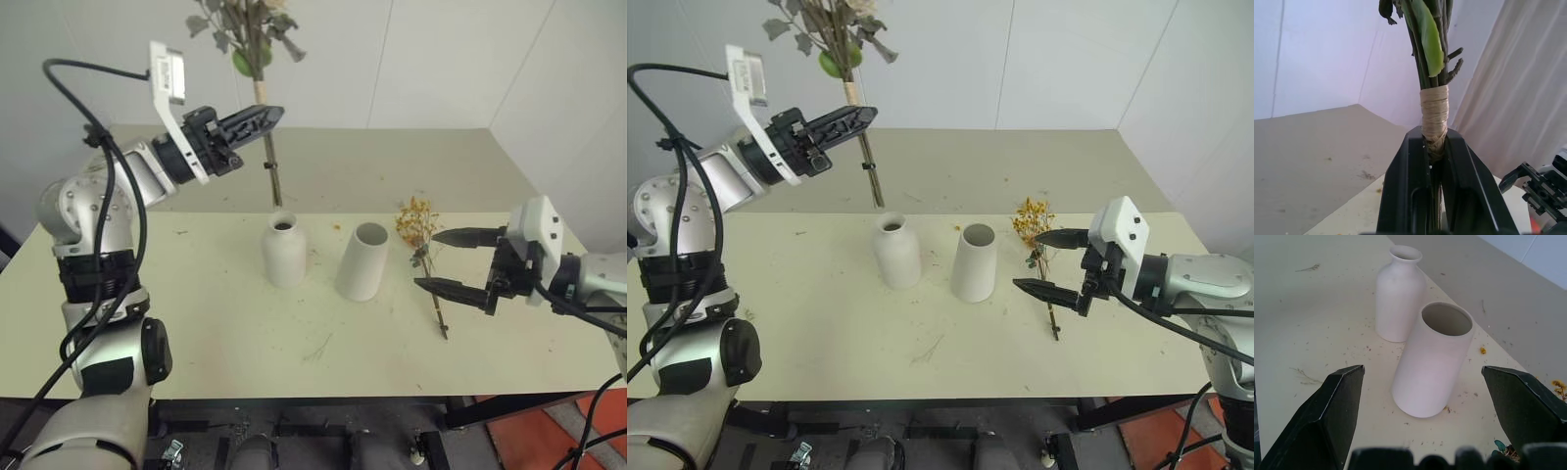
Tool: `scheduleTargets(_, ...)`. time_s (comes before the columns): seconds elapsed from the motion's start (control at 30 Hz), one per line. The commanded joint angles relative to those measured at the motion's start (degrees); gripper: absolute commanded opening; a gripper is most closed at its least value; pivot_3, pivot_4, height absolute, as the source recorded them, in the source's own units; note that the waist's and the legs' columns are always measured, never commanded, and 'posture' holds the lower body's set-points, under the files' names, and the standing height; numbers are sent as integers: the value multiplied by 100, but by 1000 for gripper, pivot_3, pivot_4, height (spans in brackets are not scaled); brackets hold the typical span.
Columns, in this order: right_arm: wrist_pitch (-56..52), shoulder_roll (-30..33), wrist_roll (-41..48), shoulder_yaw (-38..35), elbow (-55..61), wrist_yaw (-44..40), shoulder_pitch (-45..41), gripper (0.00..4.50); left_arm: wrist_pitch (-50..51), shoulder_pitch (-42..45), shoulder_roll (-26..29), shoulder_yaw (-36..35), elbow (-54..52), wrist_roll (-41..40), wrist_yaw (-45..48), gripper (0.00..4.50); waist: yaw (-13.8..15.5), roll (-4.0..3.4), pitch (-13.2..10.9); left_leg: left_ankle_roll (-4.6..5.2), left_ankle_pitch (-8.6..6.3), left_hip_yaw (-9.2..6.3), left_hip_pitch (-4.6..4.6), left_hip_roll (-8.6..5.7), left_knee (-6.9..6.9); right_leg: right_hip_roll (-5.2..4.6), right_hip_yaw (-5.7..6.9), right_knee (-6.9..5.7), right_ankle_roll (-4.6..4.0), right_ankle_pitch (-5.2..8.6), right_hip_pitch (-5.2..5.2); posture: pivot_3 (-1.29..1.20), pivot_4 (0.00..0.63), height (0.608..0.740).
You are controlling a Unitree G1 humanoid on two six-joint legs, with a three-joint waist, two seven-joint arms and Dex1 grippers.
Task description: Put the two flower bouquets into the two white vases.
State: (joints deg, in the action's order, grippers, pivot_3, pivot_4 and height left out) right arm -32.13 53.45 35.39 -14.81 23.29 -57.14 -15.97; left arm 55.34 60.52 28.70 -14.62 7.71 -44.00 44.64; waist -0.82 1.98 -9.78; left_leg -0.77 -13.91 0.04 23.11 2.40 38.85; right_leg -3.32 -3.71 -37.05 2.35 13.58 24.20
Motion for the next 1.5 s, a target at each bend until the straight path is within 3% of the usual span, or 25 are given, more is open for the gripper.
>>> scheduleTargets(0.03, -30, 16, 192, -372, 287, 123, 100, 4500, -346, 78, 37, 200, 39, 122, 278, 87, -6, 0, 0, 0, 0, 0, 1, 0, 0, 0, 0, 0, 0, 0, 1, 0, 150, 740)
scheduleTargets(0.4, -102, 16, 342, -503, 525, 369, 340, 4500, -1116, 122, 53, 486, 548, 603, 618, 87, -5, 0, 0, 1, 0, 0, 0, 0, 0, 1, -1, 0, 0, 0, 1, 0, 150, 740)
scheduleTargets(0.87, -83, 37, 412, -547, 542, 432, 414, 4500, -2547, -463, -102, 827, 637, 1355, 978, 87, 4, 0, 0, 1, 0, 0, 2, 0, 1, 1, -1, 0, 0, 0, 0, 0, 150, 740)
scheduleTargets(1.37, -58, 20, 445, -493, 549, 461, 406, 4500, -2518, -1089, -286, 918, 351, 1500, 791, 87, -1, 0, 0, 1, 0, -1, 0, 1, 1, 2, -1, -1, 0, 0, -1, 0, 150, 740)
scheduleTargets(1.4, -54, 21, 444, -490, 545, 461, 408, 4500, -2413, -1130, -240, 937, 308, 1484, 798, 817, 0, 0, 0, 1, 0, -1, 1, 1, 1, 2, -1, -1, 0, 0, 0, 0, 150, 740)
scheduleTargets(1.5, -41, 24, 433, -463, 517, 458, 410, 4500, -2131, -1293, -107, 908, 89, 1384, 788, 1665, -5, 0, 0, 1, 0, -1, 1, 1, 1, 2, -1, 0, 0, 0, 0, 0, 150, 740)
